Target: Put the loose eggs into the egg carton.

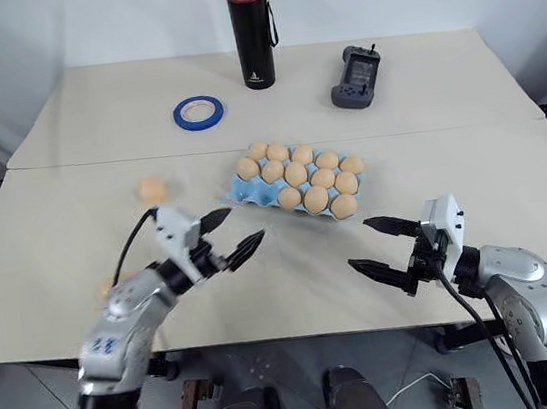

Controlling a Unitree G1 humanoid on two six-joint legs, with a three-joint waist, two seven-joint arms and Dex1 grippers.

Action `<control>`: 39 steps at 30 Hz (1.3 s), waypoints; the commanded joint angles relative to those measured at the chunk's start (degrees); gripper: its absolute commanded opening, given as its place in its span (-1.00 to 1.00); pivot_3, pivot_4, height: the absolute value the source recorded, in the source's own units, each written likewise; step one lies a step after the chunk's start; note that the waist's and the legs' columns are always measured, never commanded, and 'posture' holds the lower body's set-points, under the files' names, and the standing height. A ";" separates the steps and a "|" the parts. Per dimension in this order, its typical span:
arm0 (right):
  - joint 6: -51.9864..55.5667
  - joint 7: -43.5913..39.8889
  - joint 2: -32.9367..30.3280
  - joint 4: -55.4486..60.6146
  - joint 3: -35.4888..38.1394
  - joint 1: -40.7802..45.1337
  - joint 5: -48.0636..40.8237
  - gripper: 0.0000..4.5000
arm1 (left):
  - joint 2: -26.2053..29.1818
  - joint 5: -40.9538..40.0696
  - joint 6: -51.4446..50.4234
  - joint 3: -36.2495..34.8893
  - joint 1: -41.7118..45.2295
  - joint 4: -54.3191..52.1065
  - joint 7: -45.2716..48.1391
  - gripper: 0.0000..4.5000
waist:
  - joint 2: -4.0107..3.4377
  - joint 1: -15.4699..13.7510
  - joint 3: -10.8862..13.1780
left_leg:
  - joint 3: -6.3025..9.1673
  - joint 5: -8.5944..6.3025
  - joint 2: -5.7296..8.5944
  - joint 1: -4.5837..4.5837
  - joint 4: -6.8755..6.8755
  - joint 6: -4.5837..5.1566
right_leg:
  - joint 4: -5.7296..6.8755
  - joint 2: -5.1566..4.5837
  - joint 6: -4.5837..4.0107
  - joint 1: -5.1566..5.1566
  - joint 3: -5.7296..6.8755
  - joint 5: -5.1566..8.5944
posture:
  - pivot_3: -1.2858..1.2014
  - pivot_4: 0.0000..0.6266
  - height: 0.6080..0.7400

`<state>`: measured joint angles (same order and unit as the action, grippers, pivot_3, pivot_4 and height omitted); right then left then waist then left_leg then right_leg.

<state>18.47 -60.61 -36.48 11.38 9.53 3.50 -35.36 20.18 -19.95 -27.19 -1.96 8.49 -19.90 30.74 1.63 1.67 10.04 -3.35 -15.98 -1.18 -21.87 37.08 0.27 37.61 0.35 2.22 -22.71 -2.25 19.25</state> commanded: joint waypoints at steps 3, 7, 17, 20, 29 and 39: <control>-1.10 -1.47 0.04 -0.19 1.01 1.53 -1.08 1.00 | 5.79 -7.58 -3.37 -9.32 -7.94 -9.36 2.76 0.98 | -0.06 -0.10 0.13 | 0.01 0.01 0.00 0.00 -0.01 0.02 | -0.04 -0.05 -0.02 0.02 0.02 -0.01 | 0.03 -0.52 1.00; -1.37 -2.55 -0.38 -1.21 1.45 1.64 -0.86 1.00 | 8.91 -10.99 -4.86 -19.63 -14.79 -11.43 1.95 0.98 | -0.11 -0.03 0.27 | 0.03 -0.01 0.00 -0.03 -0.08 0.03 | -0.12 -0.08 -0.07 0.00 0.06 0.02 | 0.03 -0.52 1.00; -1.11 -3.29 0.03 -1.95 0.73 2.80 -1.07 1.00 | 4.55 -11.07 -2.99 -32.54 -21.15 -12.67 -8.51 0.98 | -0.18 -0.08 0.48 | 0.13 -0.06 -0.02 -0.14 -0.15 0.02 | -0.22 -0.11 -0.18 -0.06 0.19 0.09 | 0.03 -0.52 1.00; -1.61 -4.22 0.43 -1.92 1.00 2.89 -1.80 1.00 | 3.53 -10.95 -2.52 -32.66 -22.50 -12.89 -10.04 0.98 | -0.15 -0.05 0.50 | 0.13 -0.08 -0.02 -0.15 -0.16 0.03 | -0.25 -0.11 -0.17 -0.06 0.19 0.09 | 0.03 -0.52 1.00; -0.79 -5.18 -0.04 -0.81 0.81 2.47 -1.83 1.00 | 2.13 -13.07 -3.46 -33.89 -25.83 -14.00 -12.73 0.98 | -0.13 0.01 0.51 | 0.13 -0.09 -0.02 -0.15 -0.18 0.01 | -0.27 -0.11 -0.22 -0.07 0.19 0.12 | 0.03 -0.52 1.00; -0.31 -5.23 0.17 -1.99 -0.67 3.90 -1.00 1.00 | 3.78 -12.57 -4.75 -31.73 -26.60 -11.82 -13.00 0.98 | -0.13 -0.03 0.52 | 0.16 -0.16 -0.04 -0.14 -0.22 -0.05 | -0.26 -0.11 -0.38 -0.09 0.25 0.22 | 0.03 -0.52 1.00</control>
<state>17.98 -65.64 -36.19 8.82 8.91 6.74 -35.85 23.23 -33.01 -31.96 -34.13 -18.26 -32.25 17.60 1.49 1.64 10.55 -3.19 -16.15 -1.23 -22.01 36.85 0.22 37.36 0.25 1.83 -22.80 -1.99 19.48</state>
